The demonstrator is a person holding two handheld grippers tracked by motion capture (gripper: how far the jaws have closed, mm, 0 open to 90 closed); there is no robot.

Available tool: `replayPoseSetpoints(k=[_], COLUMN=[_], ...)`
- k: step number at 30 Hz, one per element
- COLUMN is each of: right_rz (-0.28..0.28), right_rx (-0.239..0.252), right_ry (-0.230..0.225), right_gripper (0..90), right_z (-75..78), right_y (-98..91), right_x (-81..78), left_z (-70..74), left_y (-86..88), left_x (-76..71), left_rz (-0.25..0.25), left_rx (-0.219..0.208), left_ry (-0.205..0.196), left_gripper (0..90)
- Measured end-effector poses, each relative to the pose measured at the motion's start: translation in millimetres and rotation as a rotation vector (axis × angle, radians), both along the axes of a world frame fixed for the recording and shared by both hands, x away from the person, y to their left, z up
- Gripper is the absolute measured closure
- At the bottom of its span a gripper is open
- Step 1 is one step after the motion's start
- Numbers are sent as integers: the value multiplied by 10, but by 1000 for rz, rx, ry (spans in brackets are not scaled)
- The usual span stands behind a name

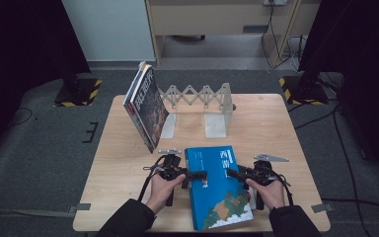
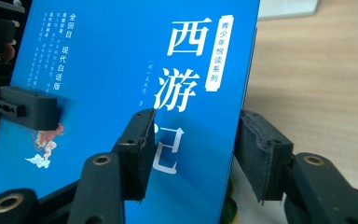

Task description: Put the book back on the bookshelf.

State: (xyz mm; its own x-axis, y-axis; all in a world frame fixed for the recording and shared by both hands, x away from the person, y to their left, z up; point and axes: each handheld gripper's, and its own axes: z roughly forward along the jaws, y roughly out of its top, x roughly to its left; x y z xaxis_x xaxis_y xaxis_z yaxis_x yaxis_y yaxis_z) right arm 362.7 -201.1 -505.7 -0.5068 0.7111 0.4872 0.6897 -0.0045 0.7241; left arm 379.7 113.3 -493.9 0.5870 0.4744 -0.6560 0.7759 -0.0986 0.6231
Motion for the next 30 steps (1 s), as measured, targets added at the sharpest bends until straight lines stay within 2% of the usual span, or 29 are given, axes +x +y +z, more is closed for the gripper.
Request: replayPoseSetpoints(k=[4, 8, 12, 15, 17, 22, 25, 30], right_rz=[-2, -6, -3, -3, 8, 3, -4, -17], right_rx=[17, 38, 54, 90, 116, 125, 125, 154], right_ry=[-53, -80, -69, -38, -17, -12, -43, -140], right_gripper=[492, 443, 362, 327, 355, 434, 477, 522], right_z=[42, 55, 31, 0, -12, 35, 86, 206], right_y=[7, 9, 22, 20, 20, -8, -23, -19], right_x=[26, 52, 67, 72, 75, 73, 65, 60], left_z=[57, 98, 134, 153, 167, 201, 260, 388], left_y=[32, 39, 46, 65, 74, 82, 97, 125], left_x=[22, 40, 57, 64, 66, 63, 68, 66], left_rz=[9, 10, 14, 17, 20, 18, 17, 25], left_rx=[-15, -43, -67, -81, -84, -88, -90, -98], left_ry=[-9, -5, -3, -7, -12, -31, -63, -139], left_gripper=[547, 563, 578, 587, 591, 595, 598, 603])
